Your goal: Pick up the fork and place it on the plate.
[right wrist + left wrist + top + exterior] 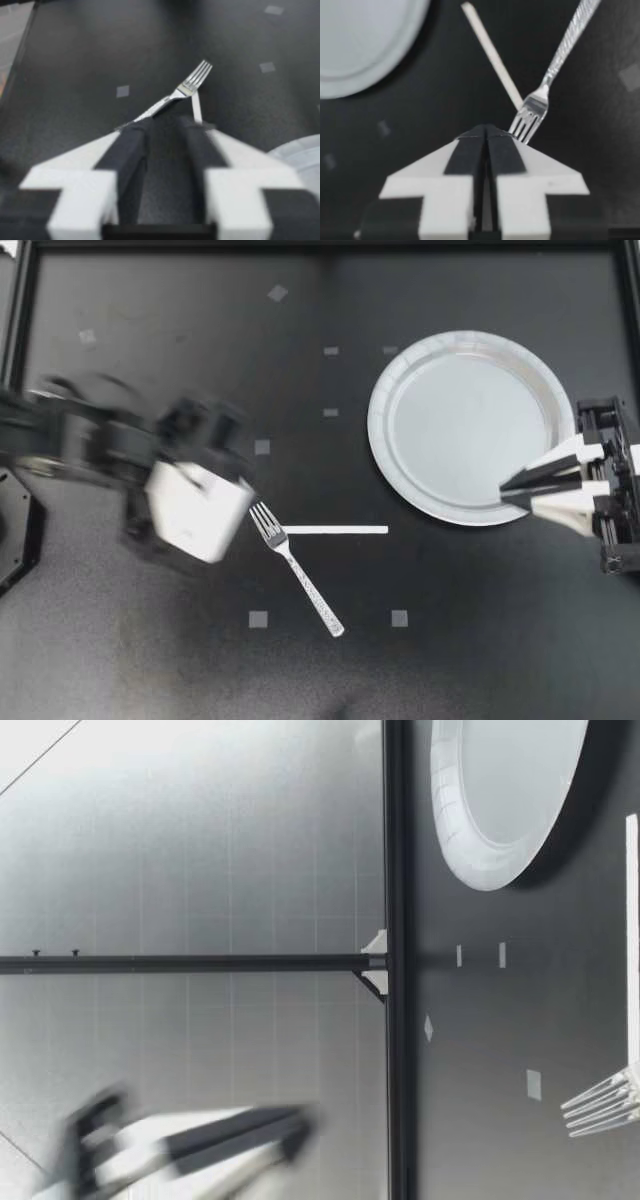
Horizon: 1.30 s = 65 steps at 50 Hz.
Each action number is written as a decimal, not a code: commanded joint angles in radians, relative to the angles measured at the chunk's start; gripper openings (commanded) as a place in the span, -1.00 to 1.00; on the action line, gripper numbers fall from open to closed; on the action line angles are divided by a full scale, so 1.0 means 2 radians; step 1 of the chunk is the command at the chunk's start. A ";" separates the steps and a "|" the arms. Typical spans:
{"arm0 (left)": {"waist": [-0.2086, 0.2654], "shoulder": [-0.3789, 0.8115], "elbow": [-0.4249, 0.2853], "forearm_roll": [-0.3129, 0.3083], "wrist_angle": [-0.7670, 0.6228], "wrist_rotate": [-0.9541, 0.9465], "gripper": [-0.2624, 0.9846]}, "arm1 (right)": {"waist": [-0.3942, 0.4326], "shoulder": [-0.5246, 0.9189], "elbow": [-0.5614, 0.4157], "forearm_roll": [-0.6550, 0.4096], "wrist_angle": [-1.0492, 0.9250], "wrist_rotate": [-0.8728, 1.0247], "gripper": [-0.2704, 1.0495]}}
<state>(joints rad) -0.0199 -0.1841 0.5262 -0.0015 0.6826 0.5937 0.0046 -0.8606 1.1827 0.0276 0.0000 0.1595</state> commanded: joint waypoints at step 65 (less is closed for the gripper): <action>-0.018 0.174 0.013 -0.085 -0.156 0.056 0.36 | 0.002 -0.037 0.015 0.001 -0.021 0.012 0.15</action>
<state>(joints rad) -0.0552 0.1779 0.5599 -0.1657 0.3850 0.7041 0.0046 -0.9311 1.2241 0.0276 -0.0307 0.1825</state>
